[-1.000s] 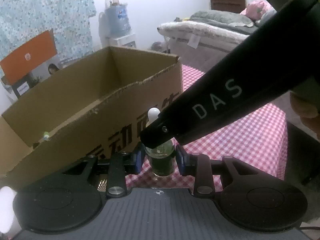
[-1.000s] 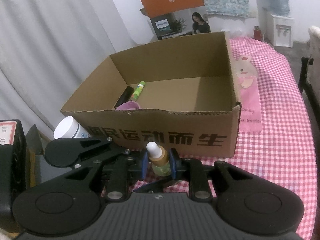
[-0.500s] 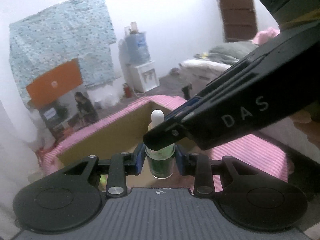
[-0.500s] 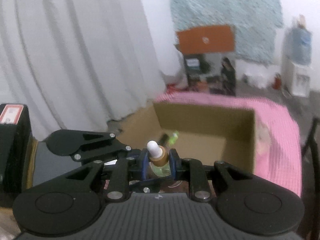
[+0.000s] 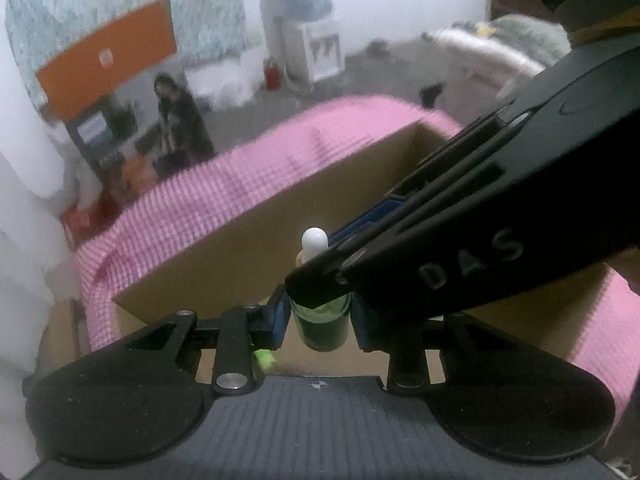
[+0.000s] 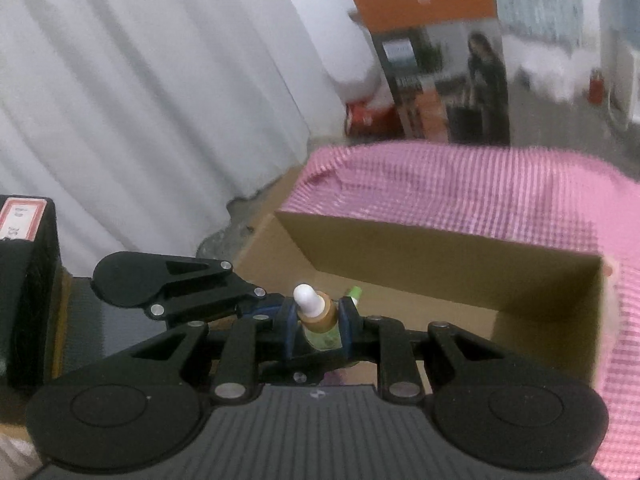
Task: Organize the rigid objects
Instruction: 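Carry the dropper bottle into the box and open the right gripper, then grasp the black tape roll on the table with the right gripper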
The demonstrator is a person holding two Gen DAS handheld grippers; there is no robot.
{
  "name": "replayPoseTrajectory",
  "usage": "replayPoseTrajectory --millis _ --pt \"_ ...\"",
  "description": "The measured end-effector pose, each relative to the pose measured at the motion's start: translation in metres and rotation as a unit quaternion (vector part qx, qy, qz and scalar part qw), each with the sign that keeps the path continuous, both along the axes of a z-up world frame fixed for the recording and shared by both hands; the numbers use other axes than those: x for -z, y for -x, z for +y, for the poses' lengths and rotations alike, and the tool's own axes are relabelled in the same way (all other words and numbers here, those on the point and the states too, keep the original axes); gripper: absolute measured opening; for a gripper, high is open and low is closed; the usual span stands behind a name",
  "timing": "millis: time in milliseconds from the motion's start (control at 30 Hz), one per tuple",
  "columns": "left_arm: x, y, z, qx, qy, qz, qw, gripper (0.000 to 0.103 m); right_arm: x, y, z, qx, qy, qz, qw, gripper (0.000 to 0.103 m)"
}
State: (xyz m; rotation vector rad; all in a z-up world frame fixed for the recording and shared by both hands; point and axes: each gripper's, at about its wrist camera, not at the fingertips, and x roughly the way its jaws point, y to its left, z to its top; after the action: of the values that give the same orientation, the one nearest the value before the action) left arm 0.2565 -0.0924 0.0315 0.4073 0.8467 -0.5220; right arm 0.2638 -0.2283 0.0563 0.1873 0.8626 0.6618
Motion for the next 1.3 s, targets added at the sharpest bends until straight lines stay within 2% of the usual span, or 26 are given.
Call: replayPoseTrajectory --millis 67,267,467,633,733,800,833,867,1033,1100,1300 --pt "0.011 -0.016 0.002 -0.008 -0.008 0.017 0.9998 0.031 0.014 -0.022 0.006 0.000 0.003 0.019 1.000 0.024" --pt "0.029 -0.047 0.009 -0.030 -0.010 0.057 0.9979 0.031 0.039 -0.054 0.021 -0.002 0.017 0.043 0.999 0.024" --pt "0.038 -0.050 0.007 -0.037 -0.026 0.069 0.9966 0.032 0.054 -0.068 0.027 -0.004 0.017 0.053 0.998 0.024" --pt "0.038 -0.045 0.007 -0.036 -0.041 0.053 0.9971 0.033 0.058 -0.065 0.030 -0.009 0.015 0.049 0.999 0.025" --pt "0.033 -0.042 0.008 -0.034 -0.039 0.054 0.9972 0.041 0.058 -0.065 0.030 -0.006 0.011 0.061 0.998 0.028" --pt "0.027 -0.038 0.010 -0.034 -0.033 0.049 0.9977 0.051 0.054 -0.063 0.028 0.000 0.006 0.065 0.998 0.041" --pt "0.024 -0.036 0.010 -0.033 -0.032 0.046 0.9979 0.054 0.051 -0.061 0.026 0.004 0.002 0.063 0.998 0.055" --pt "0.020 -0.033 0.012 -0.034 -0.029 0.040 0.9982 0.056 0.046 -0.058 0.023 0.008 -0.001 0.057 0.998 0.061" --pt "-0.012 -0.016 0.022 -0.040 -0.009 0.009 0.9991 0.063 0.015 -0.034 0.000 0.030 -0.032 0.027 0.999 0.061" --pt "-0.030 -0.004 0.029 -0.041 0.008 -0.013 0.9990 0.073 -0.002 -0.014 -0.015 0.041 -0.054 0.012 0.998 0.061" --pt "-0.083 0.049 0.058 -0.047 0.060 -0.068 0.9947 0.080 -0.046 0.082 -0.066 0.066 -0.115 -0.044 0.990 0.061"
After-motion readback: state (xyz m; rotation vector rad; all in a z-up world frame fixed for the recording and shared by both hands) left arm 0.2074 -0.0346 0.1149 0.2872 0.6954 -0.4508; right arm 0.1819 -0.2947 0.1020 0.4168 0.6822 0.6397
